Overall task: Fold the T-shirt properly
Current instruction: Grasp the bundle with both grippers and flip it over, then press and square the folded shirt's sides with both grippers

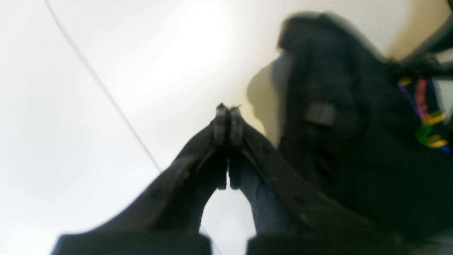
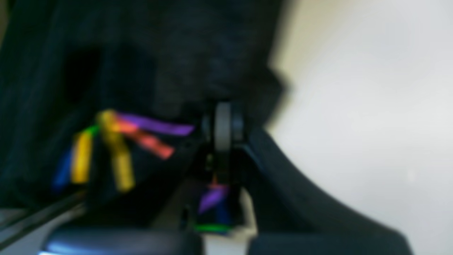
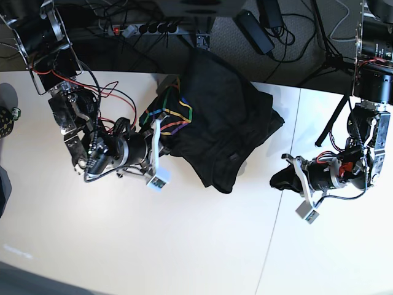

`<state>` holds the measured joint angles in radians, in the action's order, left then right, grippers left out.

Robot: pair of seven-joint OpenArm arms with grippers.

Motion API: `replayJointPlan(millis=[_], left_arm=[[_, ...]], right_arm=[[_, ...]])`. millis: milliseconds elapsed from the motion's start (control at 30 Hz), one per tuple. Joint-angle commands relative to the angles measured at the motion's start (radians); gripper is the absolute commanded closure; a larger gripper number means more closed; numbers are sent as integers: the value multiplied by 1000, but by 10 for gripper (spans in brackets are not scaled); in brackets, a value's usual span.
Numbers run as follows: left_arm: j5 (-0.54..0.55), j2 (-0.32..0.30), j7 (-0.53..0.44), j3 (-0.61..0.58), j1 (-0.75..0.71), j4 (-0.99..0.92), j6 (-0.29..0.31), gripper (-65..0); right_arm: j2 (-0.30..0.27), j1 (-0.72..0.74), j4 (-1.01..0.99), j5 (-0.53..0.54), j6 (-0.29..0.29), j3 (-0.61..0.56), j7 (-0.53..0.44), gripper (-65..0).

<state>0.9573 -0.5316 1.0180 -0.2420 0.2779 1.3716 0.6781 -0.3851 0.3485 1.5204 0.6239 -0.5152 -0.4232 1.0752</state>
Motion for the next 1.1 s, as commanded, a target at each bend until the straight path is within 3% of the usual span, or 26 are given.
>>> replayJointPlan(millis=[0,133,200,400,500,800,933,1067], left_arm=[[35,-26,5,7,9,58,20,0],[101,-74,89,6,-110,260,20,0],[106,-80,86,6,-187,358,20,0],[97,-53,69,6,-362,446,20,0],[24,-22,19,5,-410,446,20,0],[-199,7,-108,-90,-396,306,20,0],[-296,8,-196,-159,-327,214,20,0],[-327,8,-211,-194,-237,151,20,0]], right_arm=[[-8,40,16,13,-57,32,-21,0],[-8,76,16,12,-57,73,-21,0],[-8,90,16,13,-57,74,-32,0],[-8,102,12,12,-57,74,-31,0],[-8,102,9,13,-57,74,-31,0],[-20,48,9,72,-58,74,25,0],[-36,16,10,71,-57,74,26,0],[-54,-11,10,76,-58,74,29,0]])
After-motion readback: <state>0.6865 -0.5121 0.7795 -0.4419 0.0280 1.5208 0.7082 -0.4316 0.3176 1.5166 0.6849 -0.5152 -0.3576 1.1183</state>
